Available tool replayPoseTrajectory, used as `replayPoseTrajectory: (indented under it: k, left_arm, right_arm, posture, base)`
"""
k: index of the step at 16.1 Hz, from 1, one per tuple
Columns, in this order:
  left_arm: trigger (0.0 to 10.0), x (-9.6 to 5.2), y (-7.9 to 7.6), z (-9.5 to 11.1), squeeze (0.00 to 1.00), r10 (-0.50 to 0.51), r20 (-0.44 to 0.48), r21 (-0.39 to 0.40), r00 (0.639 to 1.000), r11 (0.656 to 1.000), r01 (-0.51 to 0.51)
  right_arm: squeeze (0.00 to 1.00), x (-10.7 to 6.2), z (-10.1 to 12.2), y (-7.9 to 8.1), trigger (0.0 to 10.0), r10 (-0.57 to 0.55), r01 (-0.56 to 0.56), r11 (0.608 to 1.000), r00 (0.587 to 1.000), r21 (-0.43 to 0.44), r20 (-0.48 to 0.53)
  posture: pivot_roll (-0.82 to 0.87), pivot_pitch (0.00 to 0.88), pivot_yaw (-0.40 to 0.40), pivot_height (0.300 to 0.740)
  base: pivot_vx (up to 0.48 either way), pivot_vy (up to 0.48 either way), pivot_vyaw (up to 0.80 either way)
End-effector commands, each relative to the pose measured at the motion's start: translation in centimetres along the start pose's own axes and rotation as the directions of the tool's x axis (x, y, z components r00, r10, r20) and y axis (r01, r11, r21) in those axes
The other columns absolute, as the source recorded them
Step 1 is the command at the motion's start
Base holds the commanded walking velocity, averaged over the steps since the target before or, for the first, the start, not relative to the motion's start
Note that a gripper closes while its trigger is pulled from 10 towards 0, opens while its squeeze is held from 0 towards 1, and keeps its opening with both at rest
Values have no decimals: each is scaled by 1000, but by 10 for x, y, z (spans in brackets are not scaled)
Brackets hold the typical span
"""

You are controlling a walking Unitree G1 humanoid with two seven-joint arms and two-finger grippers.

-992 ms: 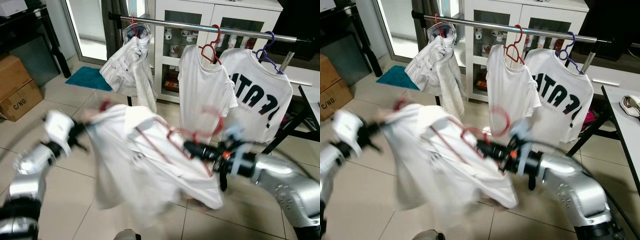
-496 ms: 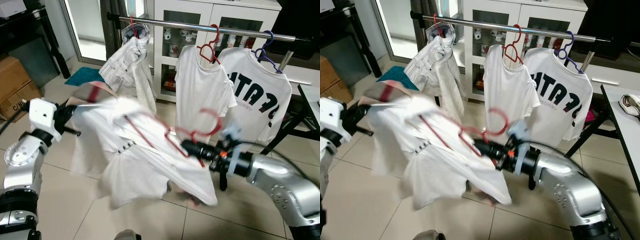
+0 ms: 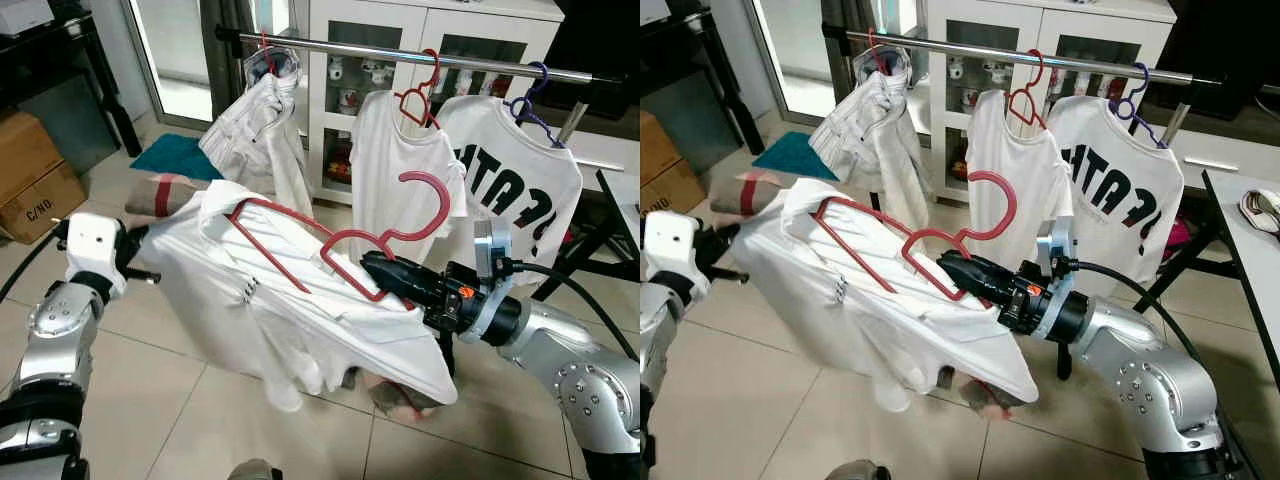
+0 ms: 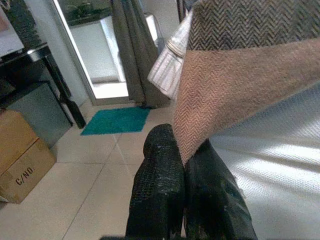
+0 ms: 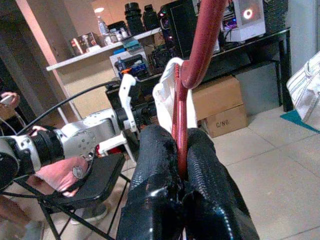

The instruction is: Hang hanger

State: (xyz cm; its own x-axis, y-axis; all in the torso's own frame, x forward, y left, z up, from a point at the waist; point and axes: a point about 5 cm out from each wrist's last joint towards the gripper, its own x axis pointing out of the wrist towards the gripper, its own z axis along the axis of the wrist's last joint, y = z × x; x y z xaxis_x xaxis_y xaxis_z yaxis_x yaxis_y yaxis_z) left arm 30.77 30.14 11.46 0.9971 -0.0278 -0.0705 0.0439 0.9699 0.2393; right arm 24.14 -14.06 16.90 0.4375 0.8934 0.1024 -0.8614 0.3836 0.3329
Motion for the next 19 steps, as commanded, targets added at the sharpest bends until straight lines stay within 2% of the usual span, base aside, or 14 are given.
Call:
replayPoseTrajectory:
  k: [1,3,4,5,6,7,8,11,12,13,14,16,18,19]
  left_arm:
    - [0,-5,22,2,0,143,17,-65,990,988,-141]
    - [2510,-1,11,14,0,68,107,-123,992,991,-54]
    - [3333,-1,8,16,0,41,117,-126,992,992,-26]
    - [10000,0,0,17,0,-23,132,-128,991,991,40]
    - [10000,-1,-11,16,0,-127,134,-151,983,977,147]
    - [10000,-2,-14,16,573,-158,136,-154,978,972,179]
    - [10000,-3,-15,12,1000,-161,120,-157,980,971,179]
    - [10000,-8,-13,8,1000,-167,131,-227,977,955,194]
    - [10000,-11,-15,9,1000,-203,153,-243,967,941,236]
    - [10000,-16,-10,11,1000,-209,202,-286,957,922,262]
    - [10000,-18,-8,12,1000,-201,219,-302,955,916,262]
    - [10000,-19,-2,19,1000,-177,273,-359,946,893,271]
    - [10000,-18,2,23,1000,-175,283,-360,943,892,274]
    - [10000,-13,6,25,1000,-134,279,-397,951,885,242]
  right_arm:
    - [0,-9,7,-2,10000,-29,29,999,1000,-36,-4]
    - [0,-8,2,-3,10000,-38,37,999,998,-39,-45]
    - [0,-7,2,-3,10000,-38,36,999,998,-39,-46]
    - [0,-7,2,-3,10000,-40,38,998,998,-41,-49]
    - [0,-7,2,-4,10000,-41,39,998,998,-42,-51]
    - [0,-7,2,-4,10000,-42,39,998,998,-43,-53]
    - [0,-7,2,-4,10000,-42,40,998,998,-44,-52]
    - [0,-8,3,-4,10000,-41,39,998,998,-45,-51]
    - [0,-8,3,-3,10000,-40,38,998,998,-46,-52]
    - [0,-8,3,-3,10000,-35,33,998,998,-46,-54]
    - [0,-9,3,-3,10000,-33,31,998,998,-46,-55]
    - [0,-9,3,-2,10000,-22,20,999,998,-44,-56]
    - [0,-8,3,-2,10000,-7,5,999,998,-44,-57]
    - [0,-8,3,-1,10000,2,-4,999,998,-42,-58]
  posture:
    - [-3,0,44,740]
    - [0,0,41,740]
    - [0,0,41,740]
    - [0,0,41,740]
    - [-2,0,43,740]
    - [-2,0,43,740]
    - [-4,0,45,740]
    - [-4,0,44,740]
    - [-3,0,43,740]
    - [0,0,38,740]
    - [1,0,37,740]
    - [7,0,31,740]
    - [5,0,30,740]
    - [7,0,26,740]
  base:
    - [0,0,0]
    - [0,0,0]
    - [0,0,0]
    - [0,0,0]
    - [0,0,0]
    - [0,0,0]
    - [0,0,0]
    - [0,0,0]
    - [0,0,0]
    - [0,0,0]
    - [0,0,0]
    - [0,0,0]
    - [0,0,0]
    - [0,0,0]
